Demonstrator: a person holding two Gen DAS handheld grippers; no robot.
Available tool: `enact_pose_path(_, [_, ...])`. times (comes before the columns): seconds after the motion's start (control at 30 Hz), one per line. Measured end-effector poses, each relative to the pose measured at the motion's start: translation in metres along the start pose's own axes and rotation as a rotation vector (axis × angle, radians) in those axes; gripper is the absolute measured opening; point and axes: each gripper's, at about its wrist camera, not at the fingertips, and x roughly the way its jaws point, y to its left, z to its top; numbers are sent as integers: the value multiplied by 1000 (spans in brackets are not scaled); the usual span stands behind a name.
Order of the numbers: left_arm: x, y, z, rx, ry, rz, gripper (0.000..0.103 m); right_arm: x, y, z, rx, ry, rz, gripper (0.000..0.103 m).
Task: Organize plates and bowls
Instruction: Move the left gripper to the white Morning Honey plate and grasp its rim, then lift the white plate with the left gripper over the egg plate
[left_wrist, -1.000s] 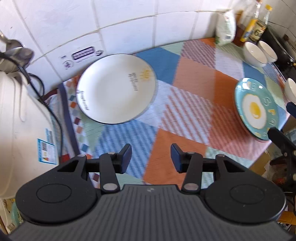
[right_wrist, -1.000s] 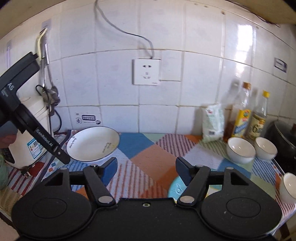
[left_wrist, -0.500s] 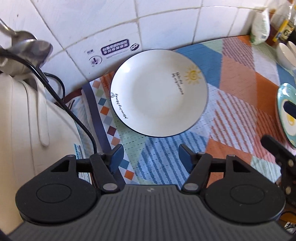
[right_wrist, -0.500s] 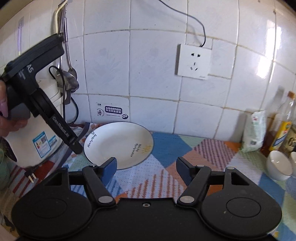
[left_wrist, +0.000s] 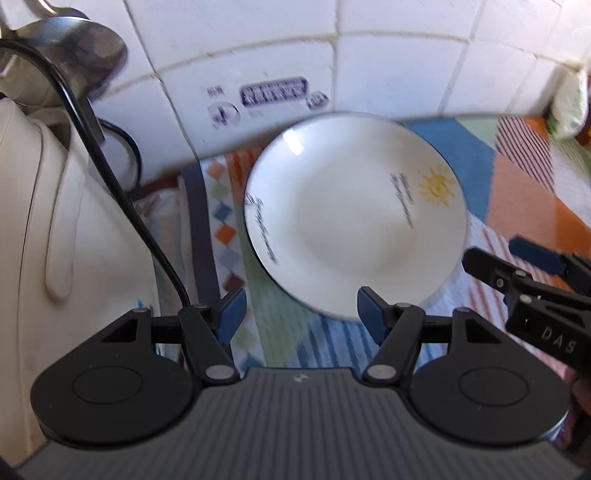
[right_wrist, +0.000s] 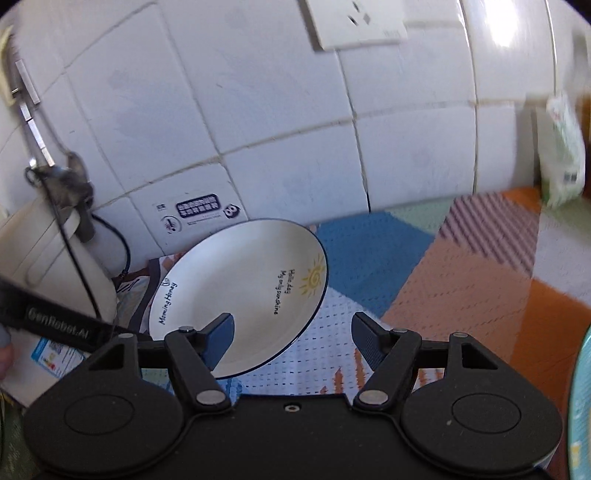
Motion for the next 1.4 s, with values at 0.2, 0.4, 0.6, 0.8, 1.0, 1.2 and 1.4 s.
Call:
enact_pose_path(0.2, [42, 13, 1, -10, 8, 57, 65, 36, 0, 3, 23, 16, -13, 61])
enact_pose_path(0.4, [56, 16, 8, 3, 30, 7, 48, 53, 3, 7, -4, 49, -39, 25])
enact_pose_path(0.6, [62, 31, 17, -69, 51, -44, 38, 51, -7, 9, 4, 64, -10, 17])
enact_pose_path(0.8, [64, 40, 17, -143, 42, -78, 38, 65, -22, 8, 150, 125, 79, 21])
enact_pose_path(1.0, [60, 43, 14, -173, 34, -94, 36, 64, -28, 6, 195, 125, 116, 17])
enact_pose_path(1.2, [36, 39, 14, -75, -12, -127, 32, 47, -27, 3, 145, 125, 115, 19])
enact_pose_path(1.4, [1, 26, 4, -8, -67, -155, 32, 13, -34, -1, 144, 63, 139, 20])
